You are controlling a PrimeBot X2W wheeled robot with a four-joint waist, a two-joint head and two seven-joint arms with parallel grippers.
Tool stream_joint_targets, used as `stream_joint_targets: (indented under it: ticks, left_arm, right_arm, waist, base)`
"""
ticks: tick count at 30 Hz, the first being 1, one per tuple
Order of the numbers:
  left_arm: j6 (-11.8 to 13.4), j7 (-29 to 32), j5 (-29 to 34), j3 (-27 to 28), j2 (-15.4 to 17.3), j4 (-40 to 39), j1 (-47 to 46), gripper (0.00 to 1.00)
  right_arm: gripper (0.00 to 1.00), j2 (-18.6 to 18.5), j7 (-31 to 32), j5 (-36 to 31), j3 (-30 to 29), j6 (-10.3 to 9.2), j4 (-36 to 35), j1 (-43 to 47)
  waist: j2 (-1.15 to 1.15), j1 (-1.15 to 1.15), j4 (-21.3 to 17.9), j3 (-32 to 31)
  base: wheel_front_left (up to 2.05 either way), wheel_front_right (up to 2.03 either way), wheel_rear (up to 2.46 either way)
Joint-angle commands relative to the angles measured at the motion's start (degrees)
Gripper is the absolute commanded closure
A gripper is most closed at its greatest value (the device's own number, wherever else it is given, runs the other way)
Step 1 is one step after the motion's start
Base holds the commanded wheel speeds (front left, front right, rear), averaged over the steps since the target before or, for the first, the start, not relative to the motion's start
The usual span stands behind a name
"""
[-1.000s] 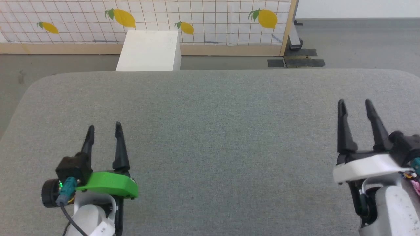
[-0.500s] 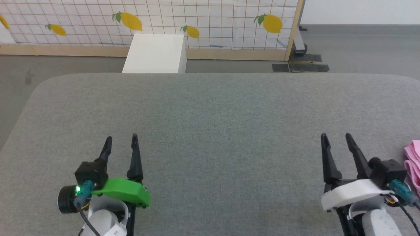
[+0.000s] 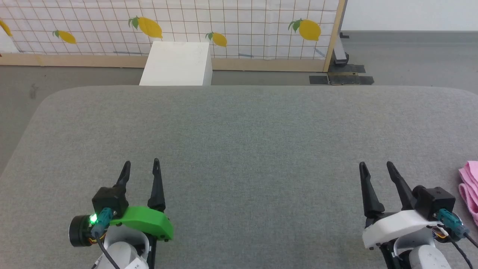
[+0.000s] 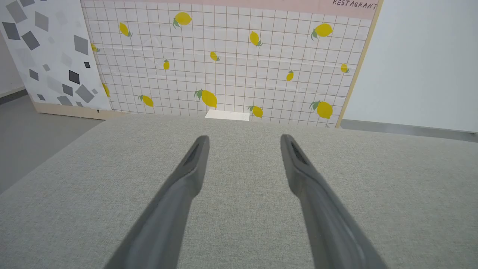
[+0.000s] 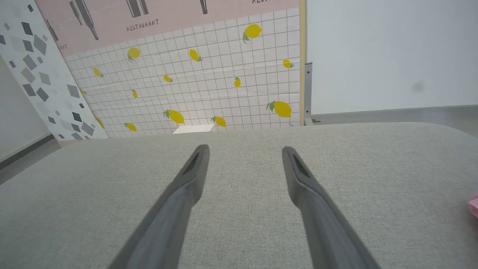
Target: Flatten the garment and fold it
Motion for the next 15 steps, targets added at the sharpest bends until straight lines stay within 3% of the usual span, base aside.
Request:
stream_joint_targets:
  ticks: [1,4,5,15]
  left_arm:
    - [0.19,-0.26,0.58,-0.19,0.15,0.24,-0.72,0.00]
    - [0.07,-0.26,0.58,-0.28,0.18,0.44,-0.78,0.00]
    - [0.00,0.01,0.21,-0.14,0.01,0.29,-0.03,1.00]
    - [-0.15,0.87,0.86,0.26,-0.17,-0.70,0.48,1.00]
  right_arm:
    - [0.00,0.03,0.19,0.24,0.10,-0.08,0.02,0.57]
    - [0.00,0.03,0.20,0.36,0.14,-0.08,-0.03,0.51]
    - [1.00,0.00,0.14,0.14,0.05,0.00,-0.02,0.01]
    - [1.00,-0.01,0.81,-0.47,0.05,0.01,-0.86,0.27]
  waist:
    - [0.00,0.00,0.02,0.06]
    - [0.00,0.00,0.01,0.04]
    - [0.00,0.00,0.01,0.04]
    - [0.00,0.00,-0.02,0.03]
  base:
    - [0.00,0.00,0.00]
    - [0.00,0.00,0.00]
    - [0.00,0.00,0.00]
    - [0.00,0.00,0.00]
